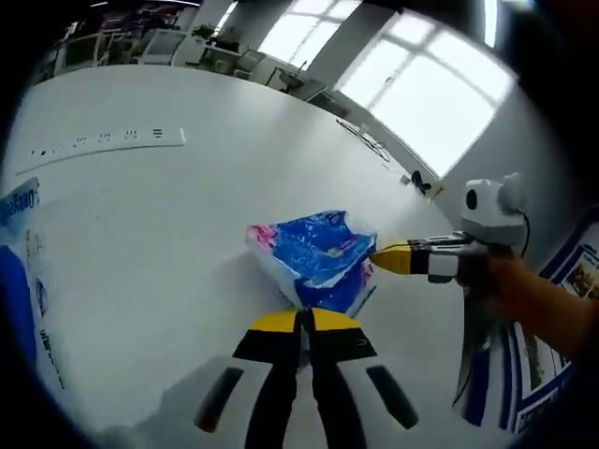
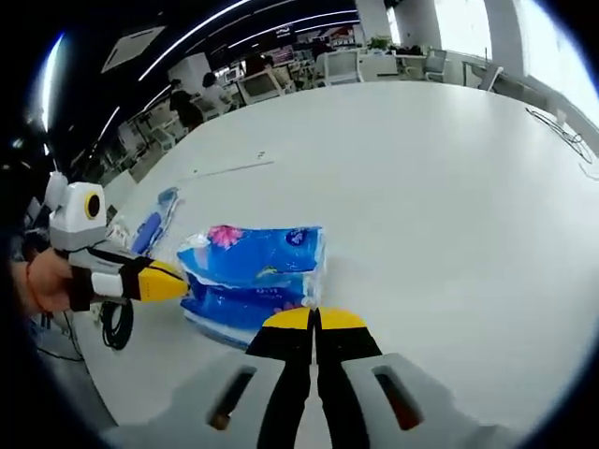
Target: Arrange the tabletop items into an orderly group along one side of the table until the central work area is clear of visible clutter.
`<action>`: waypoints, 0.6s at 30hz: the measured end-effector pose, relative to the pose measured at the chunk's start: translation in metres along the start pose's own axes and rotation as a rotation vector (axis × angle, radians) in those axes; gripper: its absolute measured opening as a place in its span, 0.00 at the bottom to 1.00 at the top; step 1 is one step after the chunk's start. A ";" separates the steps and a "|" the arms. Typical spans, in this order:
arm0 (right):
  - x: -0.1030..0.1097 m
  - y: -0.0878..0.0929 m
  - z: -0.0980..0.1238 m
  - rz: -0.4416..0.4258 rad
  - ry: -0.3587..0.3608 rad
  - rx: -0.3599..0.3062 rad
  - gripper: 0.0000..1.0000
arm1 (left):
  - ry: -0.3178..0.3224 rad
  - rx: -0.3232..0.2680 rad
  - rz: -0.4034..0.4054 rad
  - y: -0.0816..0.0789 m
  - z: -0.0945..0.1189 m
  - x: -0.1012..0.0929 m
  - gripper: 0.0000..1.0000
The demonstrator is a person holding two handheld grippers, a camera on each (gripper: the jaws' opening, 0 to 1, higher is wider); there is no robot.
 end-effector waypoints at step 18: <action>-0.013 0.005 -0.008 -0.025 0.040 0.018 0.00 | -0.004 0.030 -0.007 0.006 -0.015 0.000 0.01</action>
Point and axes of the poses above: the point that each gripper's makers call its tool centre point, and the gripper's own axes: z roughly backward along the fingers, x roughly to its left, y roughly out of its underside, the point moved 4 cm from there along z, roughly backward along the fingers, and after that the axes turned 11 degrees about -z, right-handed, at the moved point
